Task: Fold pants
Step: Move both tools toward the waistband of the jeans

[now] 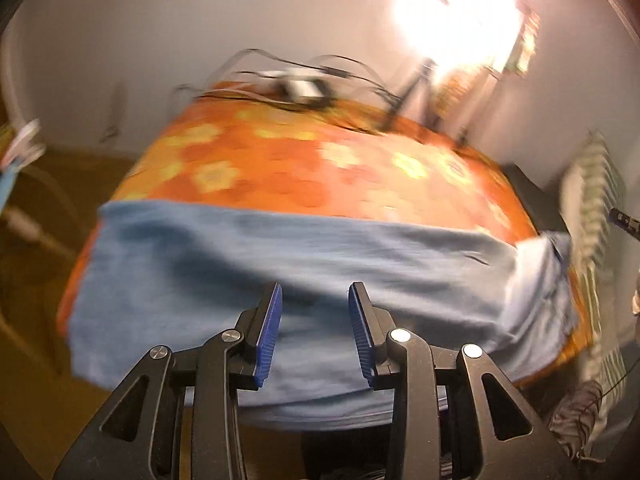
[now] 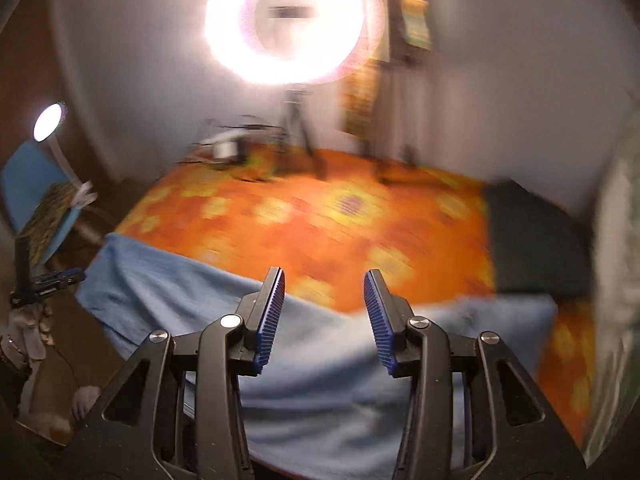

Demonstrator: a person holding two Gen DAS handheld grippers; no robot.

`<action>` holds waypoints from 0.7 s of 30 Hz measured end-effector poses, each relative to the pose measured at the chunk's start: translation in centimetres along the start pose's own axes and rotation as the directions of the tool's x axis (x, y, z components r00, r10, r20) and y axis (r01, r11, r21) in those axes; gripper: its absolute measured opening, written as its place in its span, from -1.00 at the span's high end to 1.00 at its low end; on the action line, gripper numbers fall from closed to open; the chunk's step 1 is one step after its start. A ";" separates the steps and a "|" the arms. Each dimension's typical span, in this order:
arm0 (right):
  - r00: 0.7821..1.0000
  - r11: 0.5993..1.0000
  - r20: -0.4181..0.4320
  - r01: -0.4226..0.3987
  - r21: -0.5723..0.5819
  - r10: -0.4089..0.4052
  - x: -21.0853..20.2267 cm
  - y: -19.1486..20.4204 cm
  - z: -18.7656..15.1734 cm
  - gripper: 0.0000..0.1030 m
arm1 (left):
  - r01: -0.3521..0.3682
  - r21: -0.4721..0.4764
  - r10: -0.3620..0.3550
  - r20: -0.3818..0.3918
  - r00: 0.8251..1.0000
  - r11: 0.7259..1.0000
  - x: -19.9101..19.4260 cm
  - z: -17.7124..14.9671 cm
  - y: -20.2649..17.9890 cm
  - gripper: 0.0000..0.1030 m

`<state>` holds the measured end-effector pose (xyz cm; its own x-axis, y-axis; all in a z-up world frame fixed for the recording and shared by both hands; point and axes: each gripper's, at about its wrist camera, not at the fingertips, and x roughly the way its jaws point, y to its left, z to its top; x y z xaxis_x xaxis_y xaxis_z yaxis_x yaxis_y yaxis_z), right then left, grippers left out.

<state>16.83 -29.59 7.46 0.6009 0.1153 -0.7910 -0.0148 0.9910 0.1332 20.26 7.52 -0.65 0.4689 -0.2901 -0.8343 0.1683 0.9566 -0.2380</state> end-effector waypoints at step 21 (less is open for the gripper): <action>0.994 0.822 -0.048 0.108 0.559 -0.098 3.5 -24.0 -13.4 0.00 | 0.161 0.286 -0.118 -0.164 0.979 0.945 2.8 5.9 -20.4 0.33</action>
<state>8.60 -52.07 -6.50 0.5604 0.0212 -0.8279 0.4996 0.7887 0.3584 23.22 -12.99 4.81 0.2971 -0.3920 -0.8707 0.4825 0.8485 -0.2173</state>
